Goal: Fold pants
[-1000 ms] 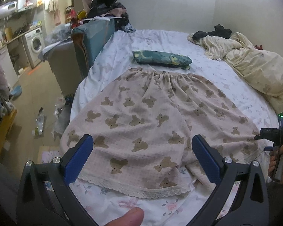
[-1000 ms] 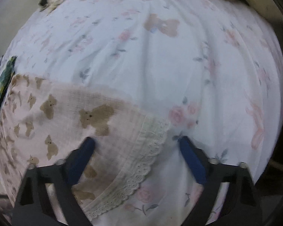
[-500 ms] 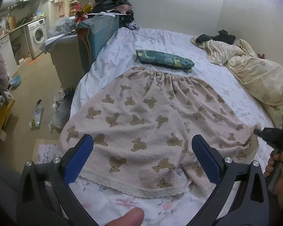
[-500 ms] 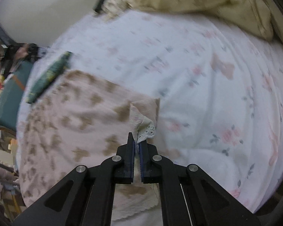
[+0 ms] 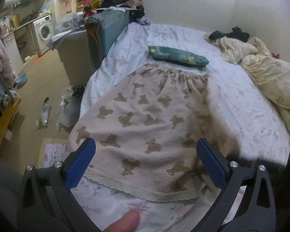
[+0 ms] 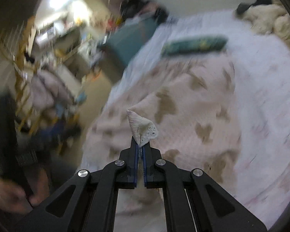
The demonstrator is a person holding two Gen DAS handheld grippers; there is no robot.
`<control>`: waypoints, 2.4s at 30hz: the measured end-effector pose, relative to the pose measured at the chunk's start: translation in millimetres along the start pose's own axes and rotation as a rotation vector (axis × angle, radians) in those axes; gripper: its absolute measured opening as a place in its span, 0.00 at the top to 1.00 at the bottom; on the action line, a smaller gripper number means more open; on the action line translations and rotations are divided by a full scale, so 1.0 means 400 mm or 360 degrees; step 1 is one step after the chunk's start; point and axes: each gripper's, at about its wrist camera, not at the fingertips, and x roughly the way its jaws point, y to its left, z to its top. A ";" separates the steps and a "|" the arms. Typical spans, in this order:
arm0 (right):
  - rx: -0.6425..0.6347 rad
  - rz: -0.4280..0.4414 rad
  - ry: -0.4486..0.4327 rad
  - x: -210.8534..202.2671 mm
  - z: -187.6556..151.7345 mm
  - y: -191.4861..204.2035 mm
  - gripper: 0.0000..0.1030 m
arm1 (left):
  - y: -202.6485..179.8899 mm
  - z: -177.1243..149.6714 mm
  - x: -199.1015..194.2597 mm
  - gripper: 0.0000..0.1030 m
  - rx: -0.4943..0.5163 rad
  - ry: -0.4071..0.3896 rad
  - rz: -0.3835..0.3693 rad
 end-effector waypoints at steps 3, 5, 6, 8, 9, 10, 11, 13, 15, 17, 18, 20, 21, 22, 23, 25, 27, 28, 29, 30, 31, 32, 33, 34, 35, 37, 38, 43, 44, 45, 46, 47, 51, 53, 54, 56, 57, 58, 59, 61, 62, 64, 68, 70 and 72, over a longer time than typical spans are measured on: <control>0.0163 0.0001 0.0097 0.029 -0.032 -0.035 0.97 | 0.011 0.030 0.039 0.00 -0.0007 0.0120 -0.0008; 0.0204 -0.0020 0.0142 0.042 -0.037 -0.053 0.97 | 0.006 0.069 0.086 0.00 0.0000 0.0217 -0.0033; 0.0215 -0.0023 0.0149 0.040 -0.043 -0.059 0.97 | 0.002 0.086 0.108 0.01 -0.0008 0.0261 -0.0048; 0.0250 -0.0007 0.0148 0.037 -0.042 -0.060 0.97 | -0.019 0.136 0.174 0.01 -0.0020 0.0368 -0.0117; 0.0265 -0.0003 0.0145 0.037 -0.041 -0.061 0.97 | -0.040 0.165 0.215 0.01 -0.0002 0.0415 -0.0152; 0.0281 -0.0001 0.0150 0.034 -0.047 -0.077 0.97 | -0.067 0.193 0.253 0.01 0.0033 0.0451 -0.0159; 0.0288 0.0002 0.0155 0.034 -0.045 -0.081 0.97 | -0.104 0.228 0.300 0.01 0.0093 0.0474 -0.0181; 0.0306 0.0014 0.0155 0.034 -0.055 -0.092 0.97 | -0.171 0.276 0.375 0.01 0.0197 0.0504 -0.0221; 0.0350 0.0025 0.0153 0.032 -0.061 -0.110 0.97 | -0.256 0.319 0.458 0.01 0.0320 0.0537 -0.0311; 0.0415 0.0039 0.0134 0.035 -0.064 -0.123 0.97 | -0.337 0.350 0.531 0.03 0.0419 0.0546 -0.0359; 0.0430 0.0036 0.0135 0.033 -0.065 -0.129 0.97 | -0.375 0.364 0.566 0.05 0.0452 0.0550 -0.0362; 0.0454 0.0027 0.0129 0.028 -0.065 -0.136 0.97 | -0.456 0.387 0.631 0.07 0.0537 0.0571 -0.0381; 0.0465 0.0030 0.0128 0.031 -0.063 -0.138 0.97 | -0.491 0.394 0.656 0.07 0.0599 0.0575 -0.0369; 0.0469 0.0022 0.0132 0.033 -0.062 -0.143 0.97 | -0.523 0.396 0.673 0.12 0.0653 0.0569 -0.0347; 0.0472 0.0014 0.0139 0.036 -0.064 -0.149 0.97 | -0.556 0.400 0.692 0.19 0.0704 0.0554 -0.0326; 0.0505 0.0007 0.0156 0.043 -0.065 -0.160 0.97 | -0.589 0.400 0.724 0.36 0.0745 0.0596 -0.0350; 0.0512 0.0020 0.0158 0.045 -0.060 -0.163 0.97 | -0.613 0.388 0.761 0.65 0.0793 0.0710 -0.0349; 0.0499 0.0021 0.0154 0.045 -0.059 -0.162 0.97 | -0.618 0.381 0.772 0.91 0.0812 0.0757 -0.0367; 0.0490 0.0029 0.0150 0.045 -0.055 -0.159 0.97 | -0.616 0.375 0.774 0.98 0.0831 0.0781 -0.0385; 0.0483 0.0039 0.0144 0.045 -0.050 -0.156 0.97 | -0.612 0.373 0.768 0.98 0.0845 0.0759 -0.0375; 0.0479 0.0043 0.0140 0.045 -0.050 -0.156 0.97 | -0.606 0.373 0.757 0.99 0.0874 0.0717 -0.0343; 0.0474 0.0052 0.0136 0.044 -0.049 -0.153 0.97 | -0.601 0.374 0.750 0.99 0.0882 0.0701 -0.0338; 0.0472 0.0059 0.0133 0.044 -0.048 -0.152 0.97 | -0.590 0.376 0.740 0.99 0.0875 0.0701 -0.0357; 0.0462 0.0062 0.0126 0.043 -0.044 -0.145 0.97 | -0.579 0.380 0.732 1.00 0.0862 0.0708 -0.0385; 0.0444 0.0068 0.0116 0.040 -0.041 -0.138 0.97 | -0.569 0.386 0.719 1.00 0.0861 0.0693 -0.0385; 0.0408 0.0077 0.0089 0.034 -0.037 -0.125 0.97 | -0.551 0.405 0.692 1.00 0.0879 0.0651 -0.0387; 0.0383 0.0086 0.0074 0.029 -0.033 -0.115 0.97 | -0.543 0.417 0.676 1.00 0.0871 0.0628 -0.0394; 0.0242 0.0104 0.0049 0.030 -0.011 -0.060 0.97 | -0.487 0.477 0.616 1.00 0.0820 0.0558 -0.0405; 0.0220 0.0102 0.0048 0.030 -0.002 -0.049 0.97 | -0.478 0.495 0.605 1.00 0.0818 0.0535 -0.0407; 0.0197 0.0107 0.0047 0.031 0.006 -0.037 0.97 | -0.463 0.508 0.595 1.00 0.0818 0.0526 -0.0412; 0.0175 0.0121 0.0041 0.033 0.018 -0.022 0.97 | -0.447 0.523 0.587 1.00 0.0823 0.0523 -0.0415; 0.0153 0.0140 0.0036 0.037 0.033 -0.005 0.97 | -0.424 0.545 0.577 1.00 0.0827 0.0507 -0.0414; 0.0077 0.0253 0.0046 0.073 0.092 0.075 0.97 | -0.322 0.608 0.556 1.00 0.0804 0.0464 -0.0354; 0.0011 0.0298 0.0065 0.104 0.122 0.122 0.97 | -0.264 0.632 0.560 1.00 0.0797 0.0453 -0.0304; -0.0027 0.0326 0.0079 0.124 0.137 0.147 0.97 | -0.234 0.642 0.567 1.00 0.0800 0.0450 -0.0273; -0.0070 0.0362 0.0109 0.160 0.156 0.182 0.97 | -0.184 0.650 0.588 1.00 0.0794 0.0456 -0.0218; -0.0091 0.0393 0.0132 0.189 0.167 0.204 0.97 | -0.161 0.650 0.607 1.00 0.0795 0.0462 -0.0177; -0.0103 0.0407 0.0149 0.210 0.171 0.219 0.97 | -0.136 0.647 0.636 1.00 0.0798 0.0479 -0.0138; -0.0114 0.0410 0.0177 0.233 0.173 0.233 0.97 | -0.124 0.642 0.656 1.00 0.0801 0.0498 -0.0122; -0.0122 0.0419 0.0233 0.289 0.175 0.257 0.97 | -0.103 0.629 0.707 1.00 0.0825 0.0515 -0.0091; -0.0127 0.0414 0.0254 0.308 0.176 0.266 0.97 | -0.096 0.620 0.731 1.00 0.0841 0.0506 -0.0083; -0.0139 0.0395 0.0293 0.341 0.174 0.276 0.96 | -0.086 0.610 0.771 1.00 0.0817 0.0526 -0.0056; -0.0123 0.0377 0.0358 0.383 0.178 0.276 0.97 | -0.049 0.579 0.814 0.96 0.0758 0.0592 -0.0002; -0.0126 0.0368 0.0388 0.397 0.175 0.278 0.97 | -0.025 0.566 0.811 0.90 0.0752 0.0620 -0.0029; -0.0135 0.0364 0.0404 0.406 0.172 0.283 0.97 | 0.019 0.556 0.784 0.63 0.0722 0.0648 -0.0061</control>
